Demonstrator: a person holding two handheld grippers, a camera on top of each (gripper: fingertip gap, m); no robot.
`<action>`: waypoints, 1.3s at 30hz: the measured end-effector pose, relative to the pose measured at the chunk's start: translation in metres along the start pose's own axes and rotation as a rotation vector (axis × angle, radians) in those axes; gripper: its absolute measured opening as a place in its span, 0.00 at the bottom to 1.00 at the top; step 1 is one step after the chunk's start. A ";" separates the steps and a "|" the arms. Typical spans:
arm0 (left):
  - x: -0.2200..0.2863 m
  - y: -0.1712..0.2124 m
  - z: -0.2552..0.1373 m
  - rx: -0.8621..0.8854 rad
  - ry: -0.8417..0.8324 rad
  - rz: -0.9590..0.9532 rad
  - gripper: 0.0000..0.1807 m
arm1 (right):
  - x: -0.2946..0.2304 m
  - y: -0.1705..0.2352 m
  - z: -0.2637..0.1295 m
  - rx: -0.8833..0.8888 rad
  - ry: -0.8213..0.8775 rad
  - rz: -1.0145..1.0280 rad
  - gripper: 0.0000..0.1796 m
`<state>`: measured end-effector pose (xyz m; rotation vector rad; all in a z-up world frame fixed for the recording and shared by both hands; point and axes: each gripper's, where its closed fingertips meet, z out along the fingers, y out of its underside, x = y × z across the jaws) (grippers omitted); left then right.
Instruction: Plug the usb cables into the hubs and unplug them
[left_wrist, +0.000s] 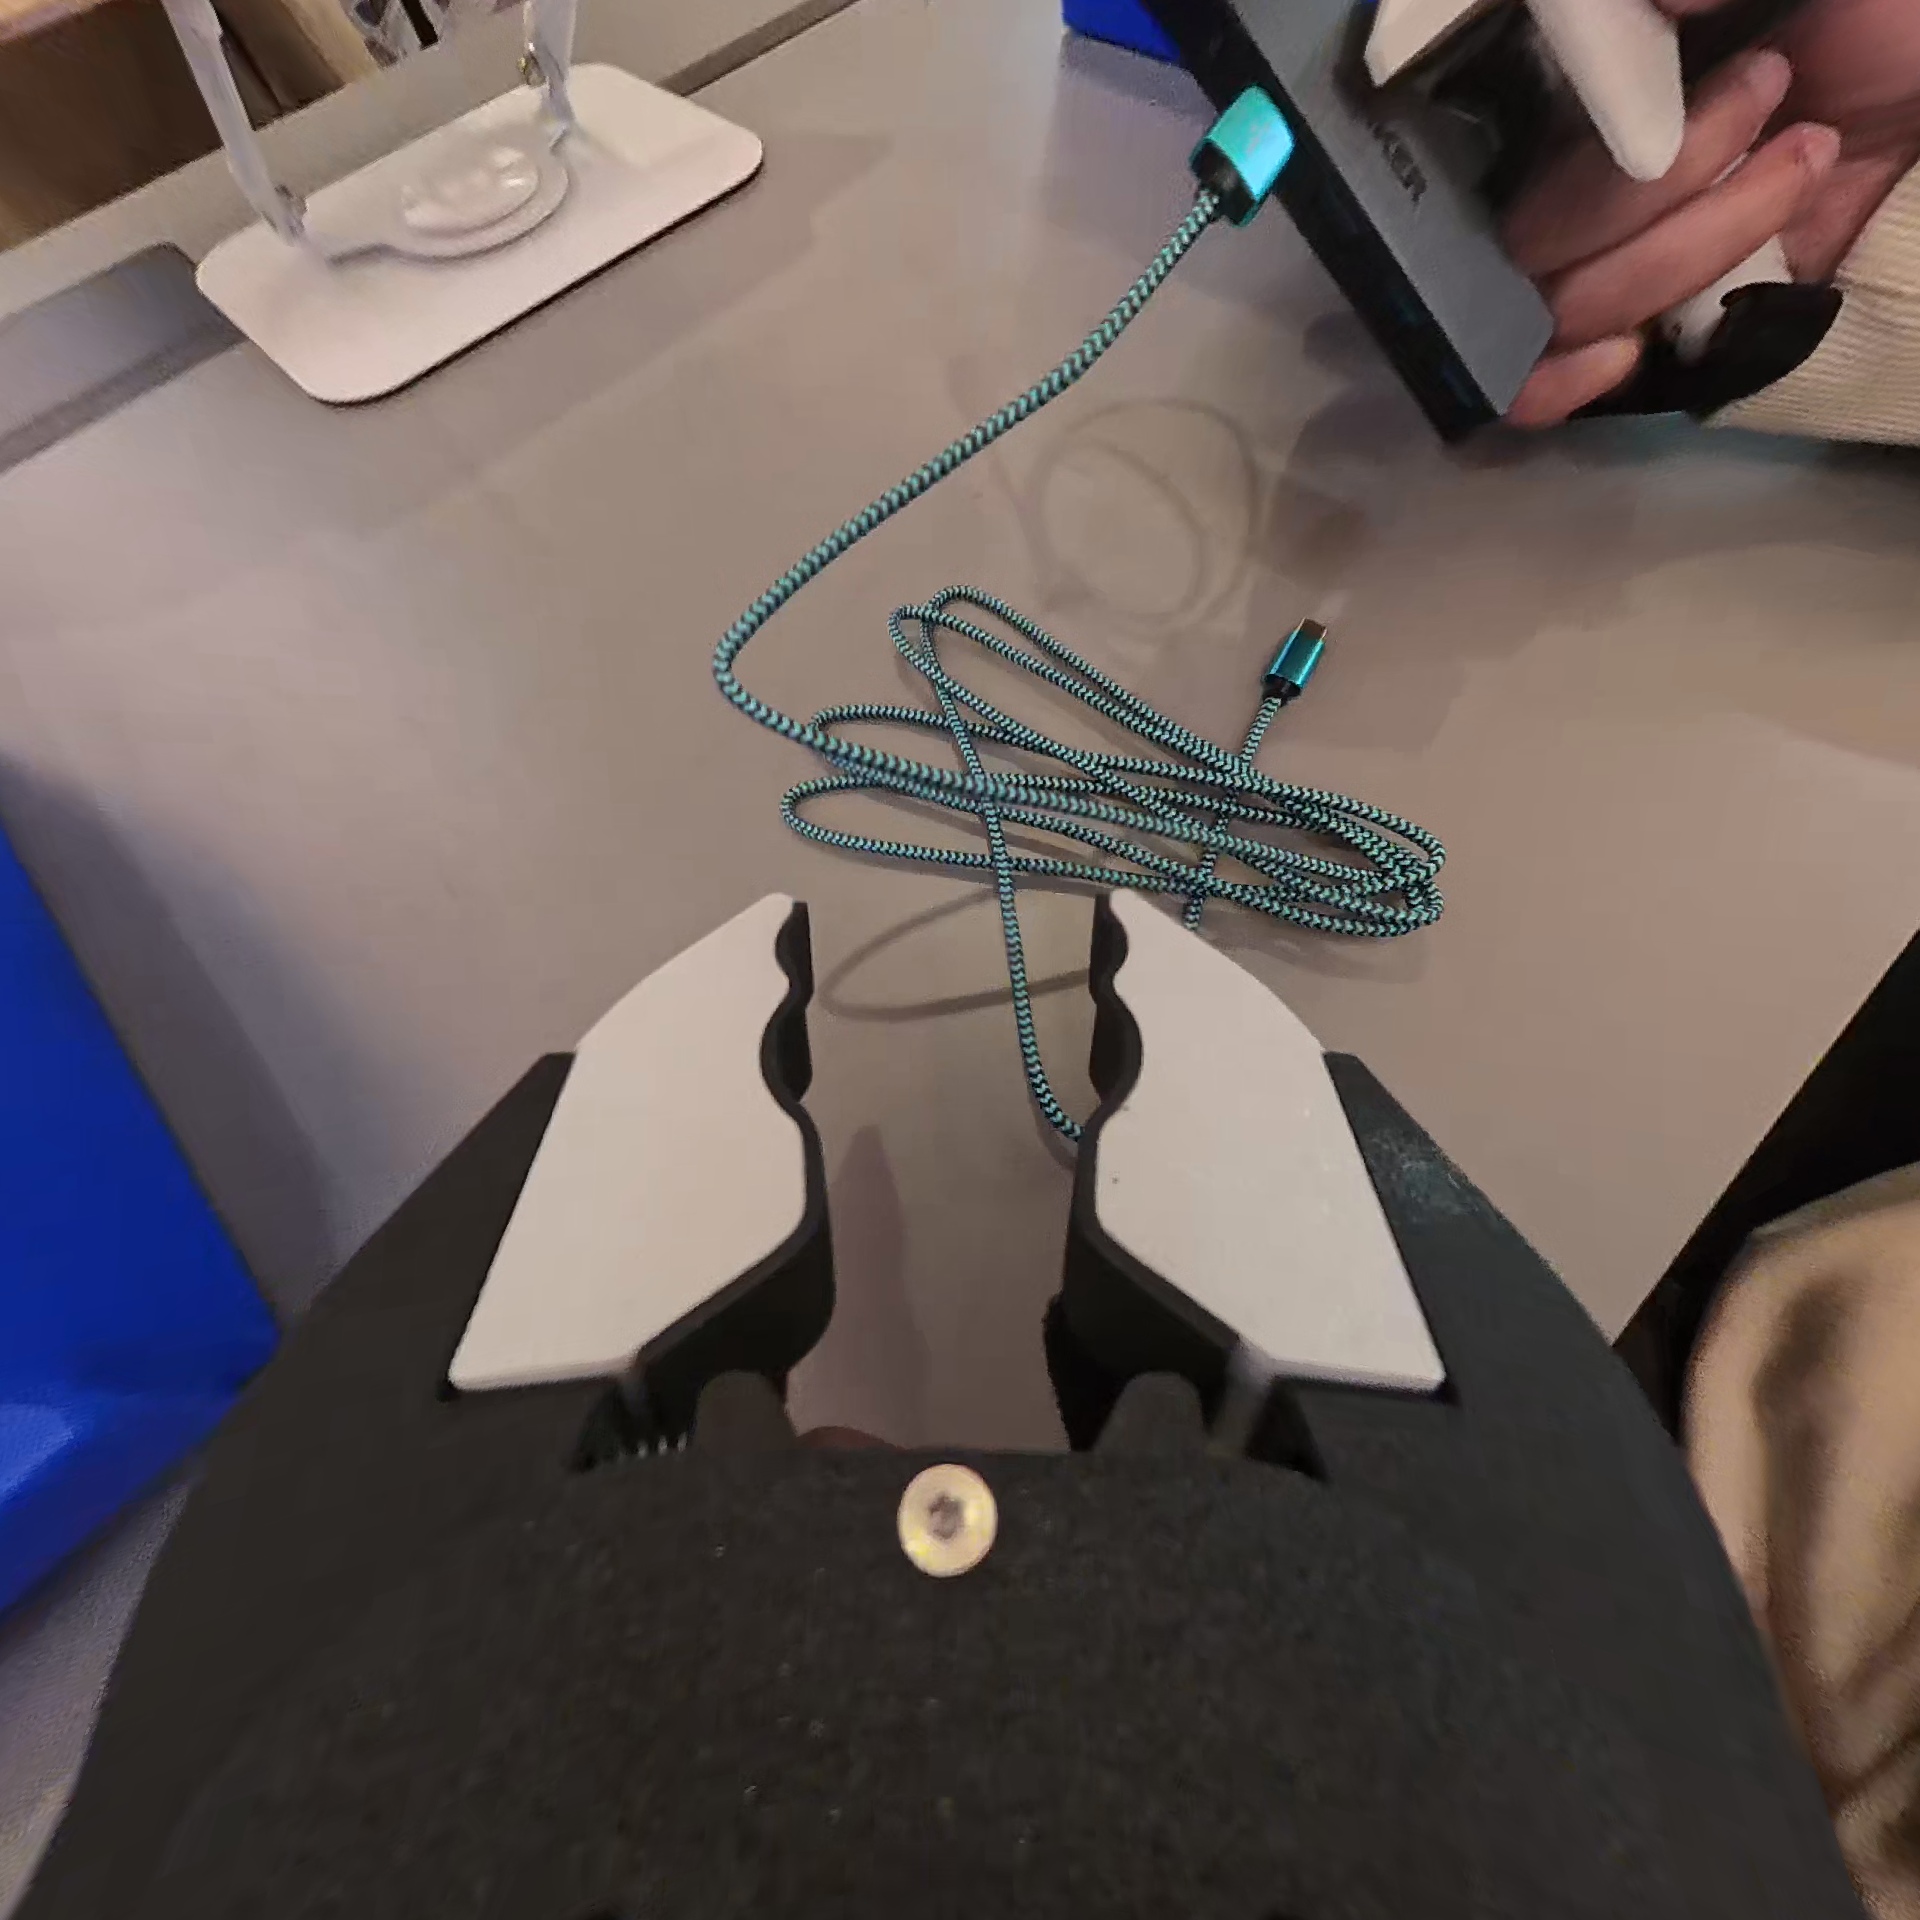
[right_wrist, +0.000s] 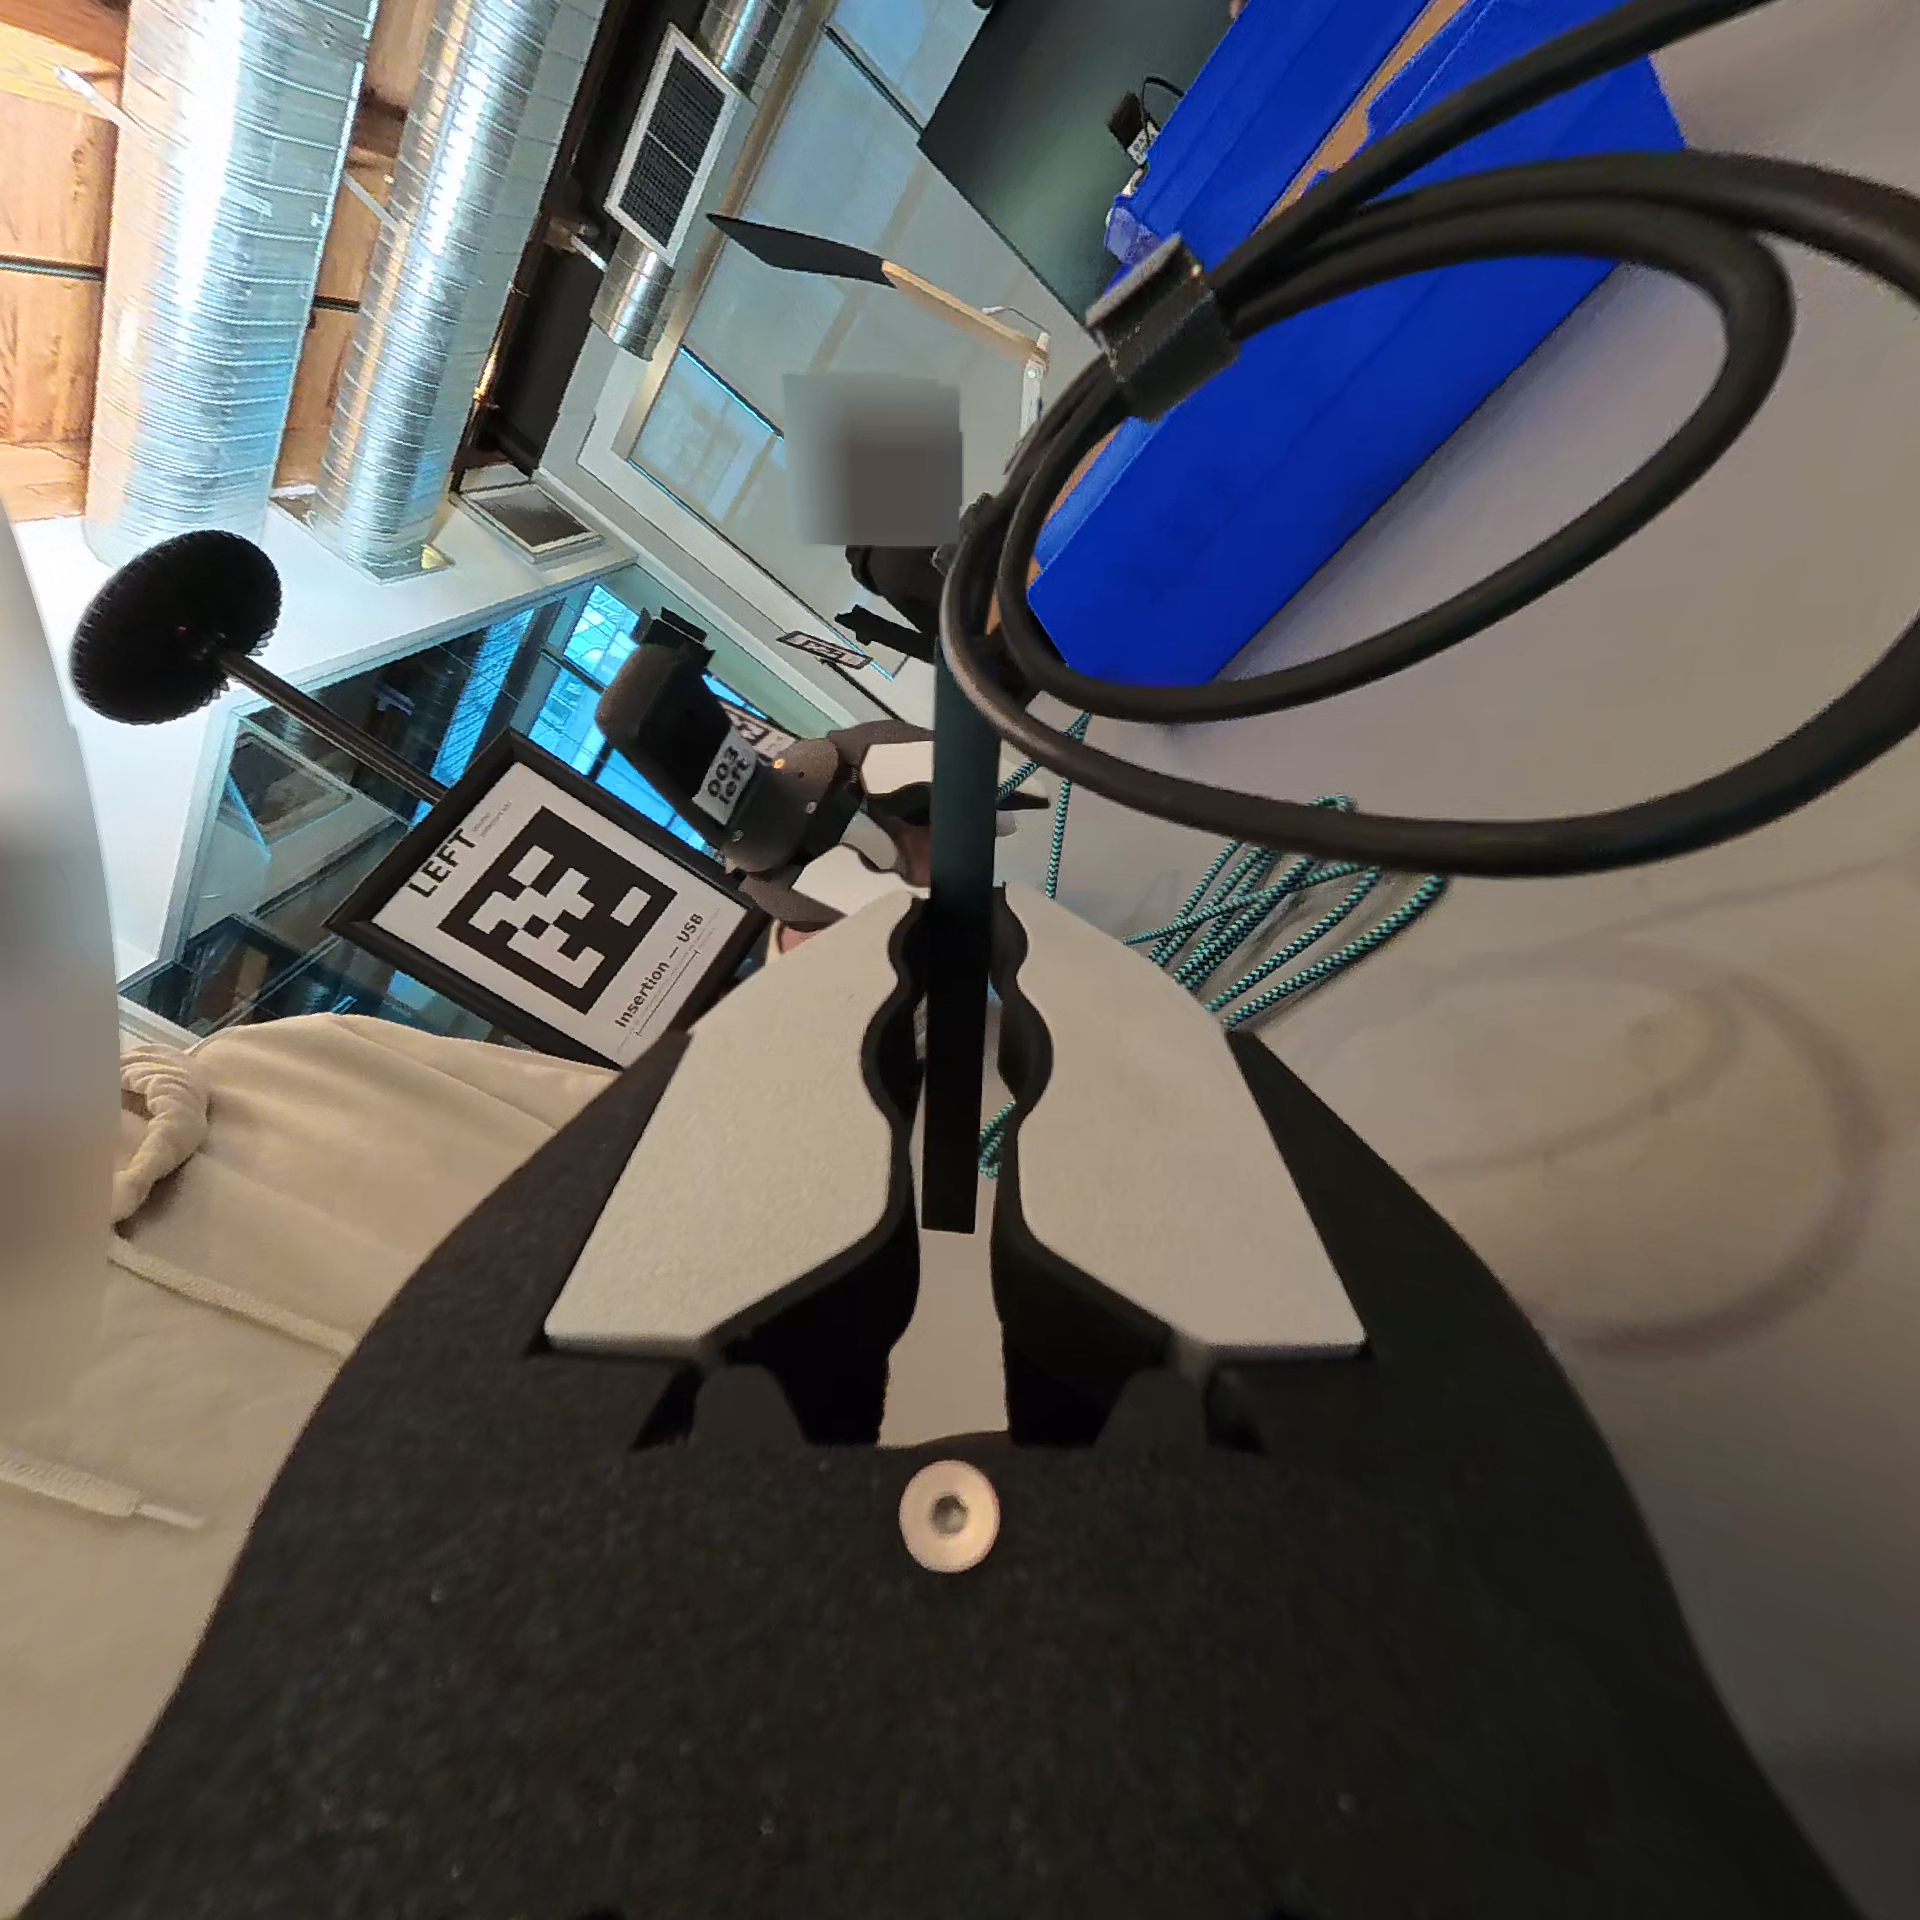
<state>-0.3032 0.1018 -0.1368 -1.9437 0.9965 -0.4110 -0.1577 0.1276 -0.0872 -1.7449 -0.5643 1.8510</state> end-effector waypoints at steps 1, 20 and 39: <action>0.002 0.001 0.000 -0.007 0.012 -0.011 0.28 | 0.001 0.000 -0.001 -0.002 0.015 -0.006 0.06; 0.021 -0.019 0.002 0.149 -0.058 0.102 0.27 | -0.149 -0.148 -0.100 0.135 0.508 -0.501 0.06; 0.025 -0.029 -0.001 0.207 -0.050 0.064 0.28 | -0.298 -0.346 -0.246 0.256 1.077 -0.707 0.06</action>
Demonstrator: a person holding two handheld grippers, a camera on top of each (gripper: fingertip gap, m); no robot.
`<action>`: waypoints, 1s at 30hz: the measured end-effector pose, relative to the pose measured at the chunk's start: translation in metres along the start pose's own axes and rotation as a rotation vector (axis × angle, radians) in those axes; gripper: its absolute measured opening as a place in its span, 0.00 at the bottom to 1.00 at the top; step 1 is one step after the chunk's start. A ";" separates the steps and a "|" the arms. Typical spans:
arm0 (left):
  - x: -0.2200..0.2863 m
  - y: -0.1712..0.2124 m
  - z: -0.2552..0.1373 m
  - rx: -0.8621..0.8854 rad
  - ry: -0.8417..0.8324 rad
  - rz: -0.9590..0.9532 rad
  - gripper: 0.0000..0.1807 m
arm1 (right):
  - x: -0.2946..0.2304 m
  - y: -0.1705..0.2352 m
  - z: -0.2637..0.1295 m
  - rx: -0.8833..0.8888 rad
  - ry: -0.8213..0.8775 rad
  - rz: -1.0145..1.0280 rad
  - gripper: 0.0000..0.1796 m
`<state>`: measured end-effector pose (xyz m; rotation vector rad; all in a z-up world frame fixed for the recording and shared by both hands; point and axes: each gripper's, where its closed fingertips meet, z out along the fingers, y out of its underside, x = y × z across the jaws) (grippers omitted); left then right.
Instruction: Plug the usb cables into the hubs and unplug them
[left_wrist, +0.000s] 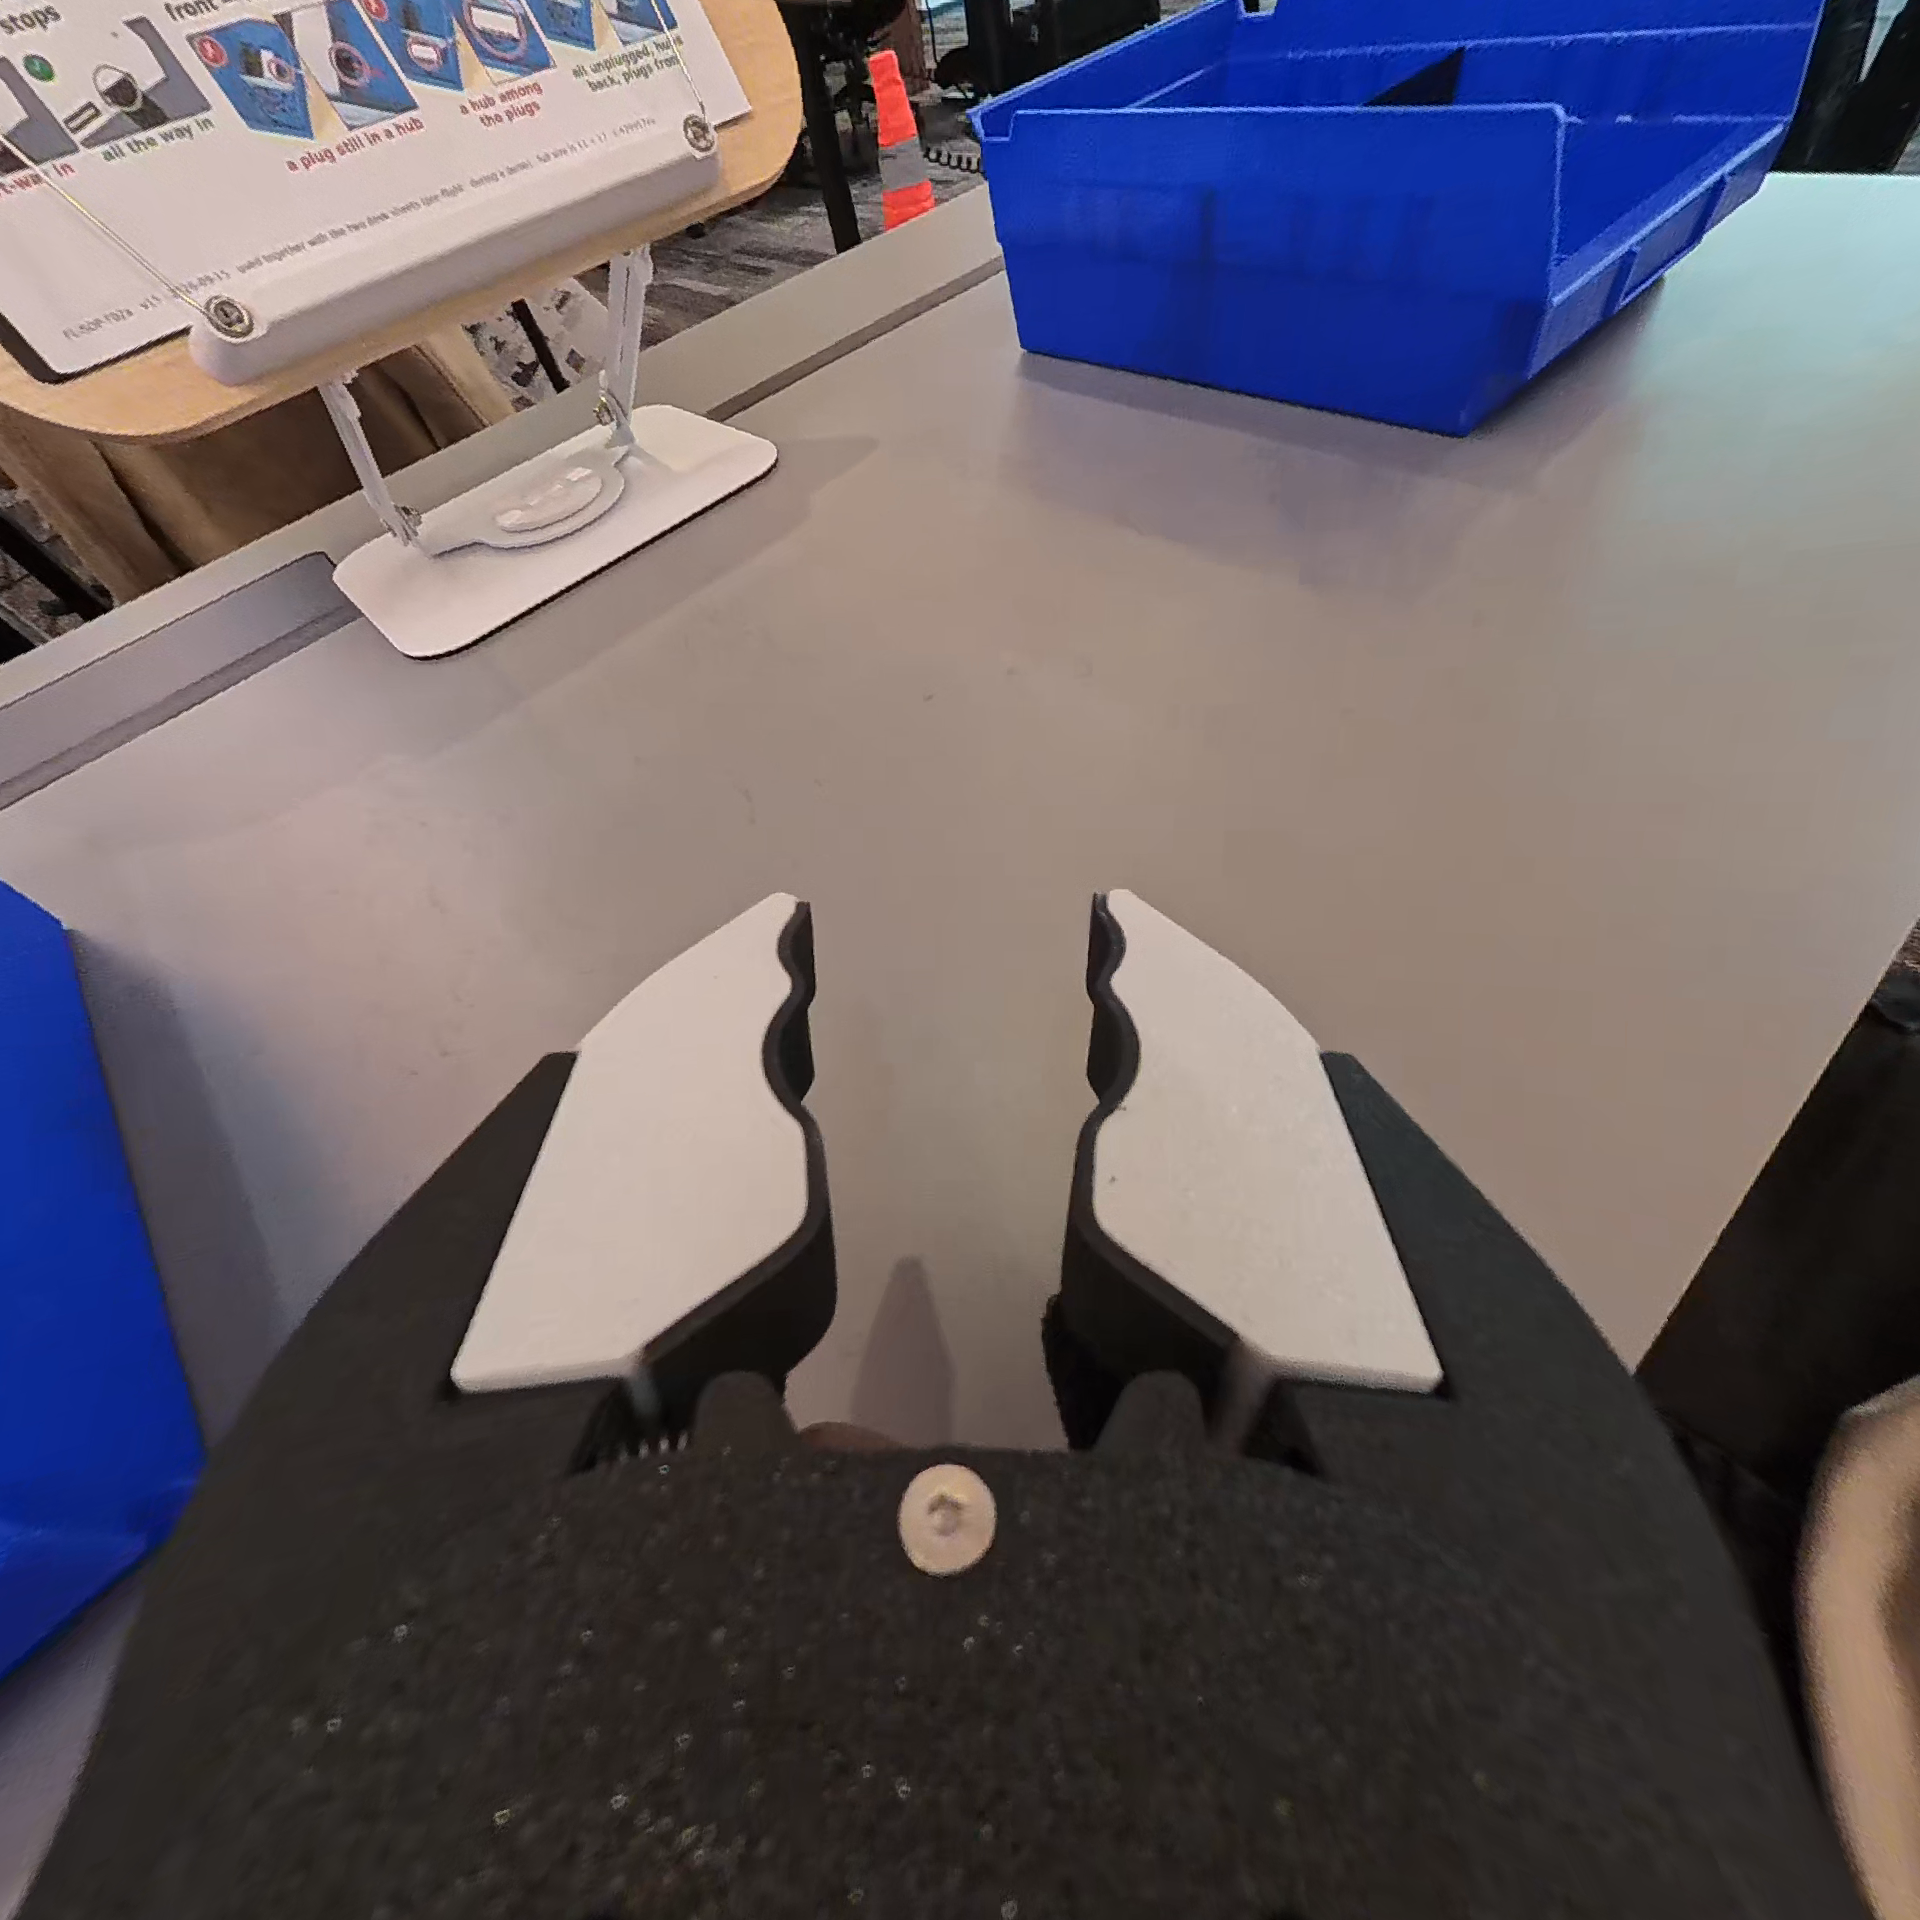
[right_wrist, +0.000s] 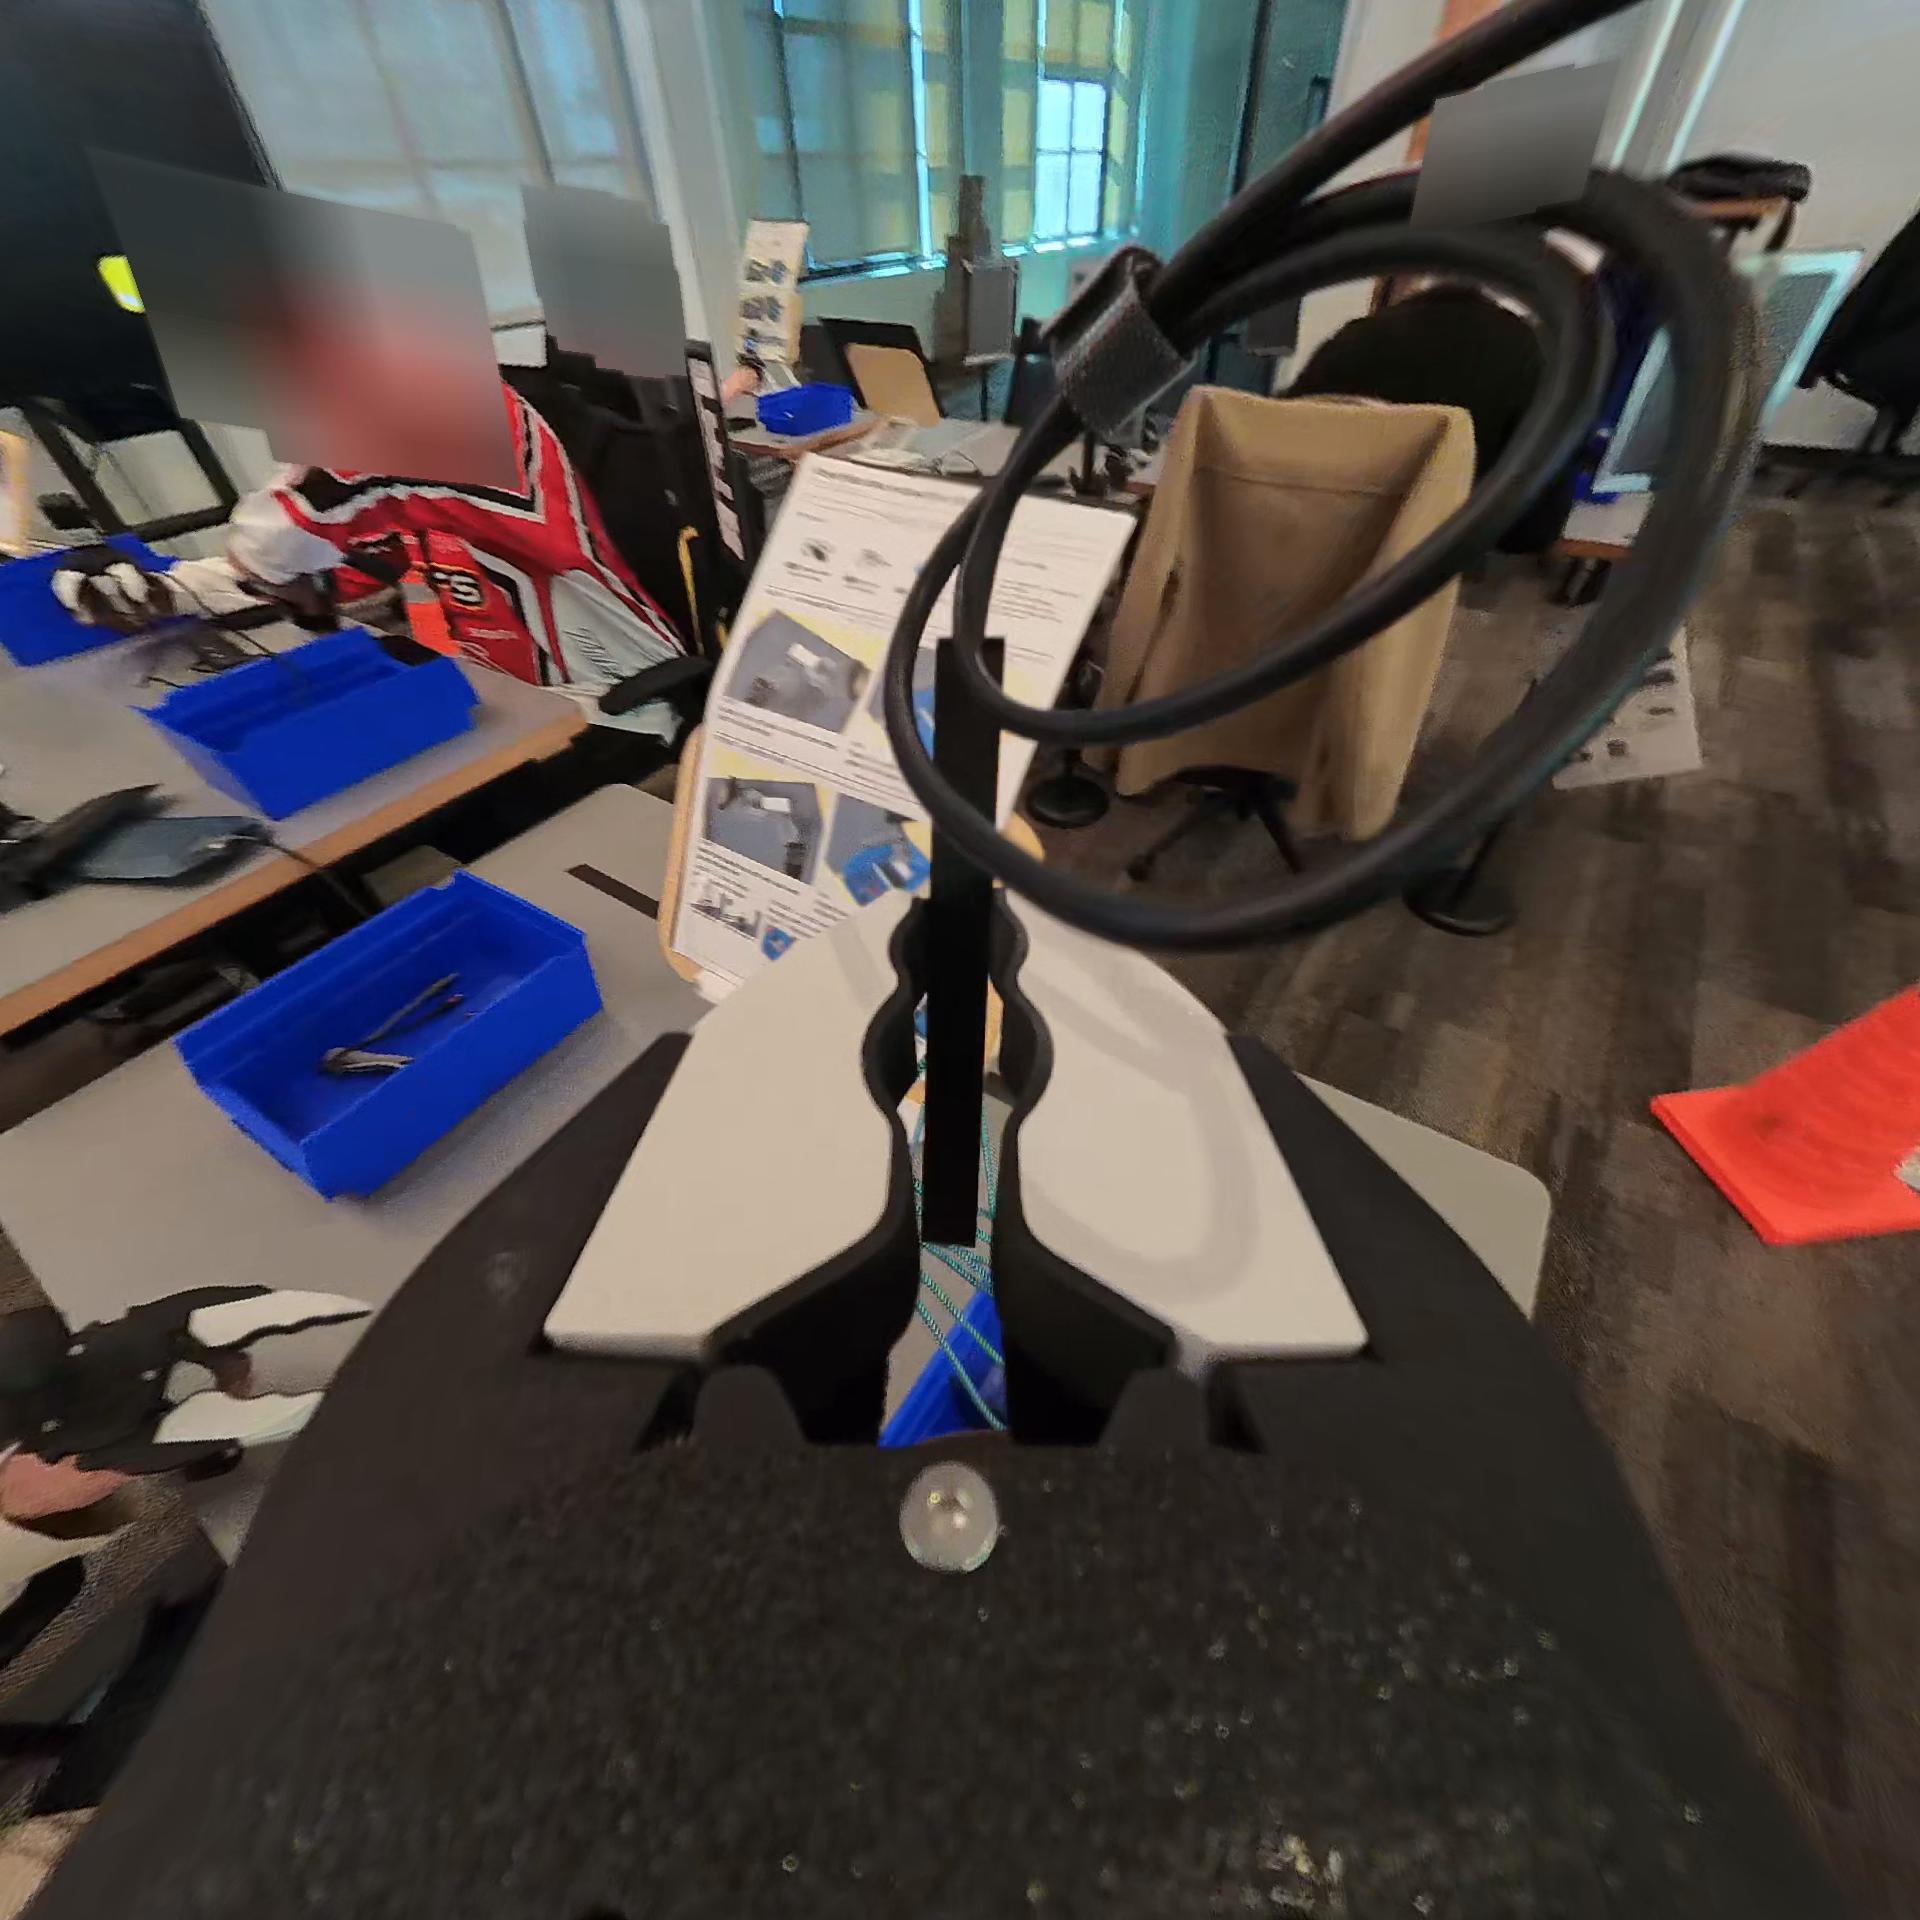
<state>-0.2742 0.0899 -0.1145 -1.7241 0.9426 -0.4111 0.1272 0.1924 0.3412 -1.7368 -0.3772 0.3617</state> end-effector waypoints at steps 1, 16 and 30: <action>0.001 0.001 0.000 -0.004 0.001 0.005 0.28 | 0.010 0.004 0.003 -0.013 0.011 0.007 0.06; 0.005 0.014 0.009 -0.059 0.024 0.000 0.29 | 0.081 0.166 0.061 -0.364 0.003 0.038 0.06; 0.006 0.026 0.015 -0.112 0.010 0.032 0.30 | 0.099 0.355 0.122 -0.797 -0.019 0.084 0.06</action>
